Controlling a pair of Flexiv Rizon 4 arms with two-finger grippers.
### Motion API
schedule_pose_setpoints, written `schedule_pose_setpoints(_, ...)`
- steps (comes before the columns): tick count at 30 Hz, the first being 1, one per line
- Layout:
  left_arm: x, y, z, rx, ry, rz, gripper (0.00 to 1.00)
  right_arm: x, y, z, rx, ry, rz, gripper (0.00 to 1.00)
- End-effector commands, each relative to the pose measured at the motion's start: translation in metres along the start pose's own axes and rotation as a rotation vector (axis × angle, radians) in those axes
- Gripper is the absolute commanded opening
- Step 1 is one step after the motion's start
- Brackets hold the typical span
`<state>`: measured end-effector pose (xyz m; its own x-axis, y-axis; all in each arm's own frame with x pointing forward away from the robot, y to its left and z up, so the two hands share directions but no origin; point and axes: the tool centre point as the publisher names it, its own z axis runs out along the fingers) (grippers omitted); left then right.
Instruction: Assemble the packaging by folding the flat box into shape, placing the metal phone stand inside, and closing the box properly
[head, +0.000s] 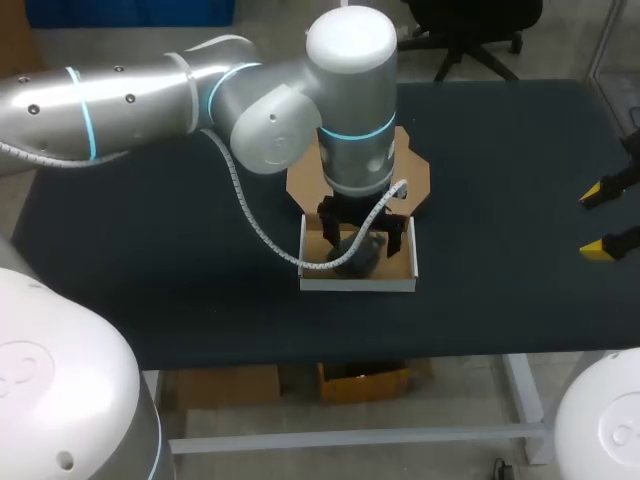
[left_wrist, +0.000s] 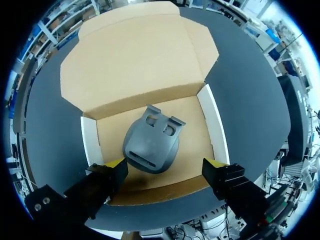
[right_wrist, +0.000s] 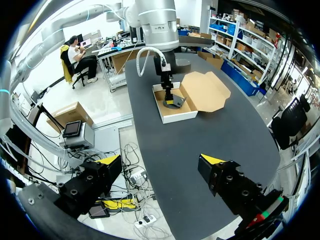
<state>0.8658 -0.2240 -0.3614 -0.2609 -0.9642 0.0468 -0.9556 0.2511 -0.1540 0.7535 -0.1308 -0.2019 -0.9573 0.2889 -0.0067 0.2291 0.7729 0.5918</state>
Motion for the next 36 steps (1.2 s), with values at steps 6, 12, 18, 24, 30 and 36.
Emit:
schedule_pose_setpoints(6,-0.002,-0.004,0.013,-0.008,0.004,-0.049,1.00,0.000,0.000,-0.001,-0.002,0.001,-0.001,1.00)
schedule_pose_setpoints(12,-0.002,-0.005,0.021,-0.015,-0.010,-0.070,1.00,0.000,0.000,-0.001,-0.002,0.001,-0.001,1.00)
schedule_pose_setpoints(18,-0.003,-0.006,0.029,-0.037,-0.007,-0.089,1.00,0.000,0.000,-0.001,-0.002,0.001,-0.001,1.00)
schedule_pose_setpoints(24,-0.003,0.002,0.031,-0.058,-0.020,-0.115,1.00,0.000,0.000,-0.001,-0.002,0.001,-0.001,1.00)
schedule_pose_setpoints(30,-0.003,0.009,0.033,-0.073,-0.022,-0.127,1.00,0.000,0.000,-0.001,-0.002,0.001,-0.001,1.00)
schedule_pose_setpoints(36,-0.004,0.012,0.035,-0.081,-0.027,-0.135,1.00,0.000,0.000,-0.001,-0.002,0.001,-0.001,1.00)
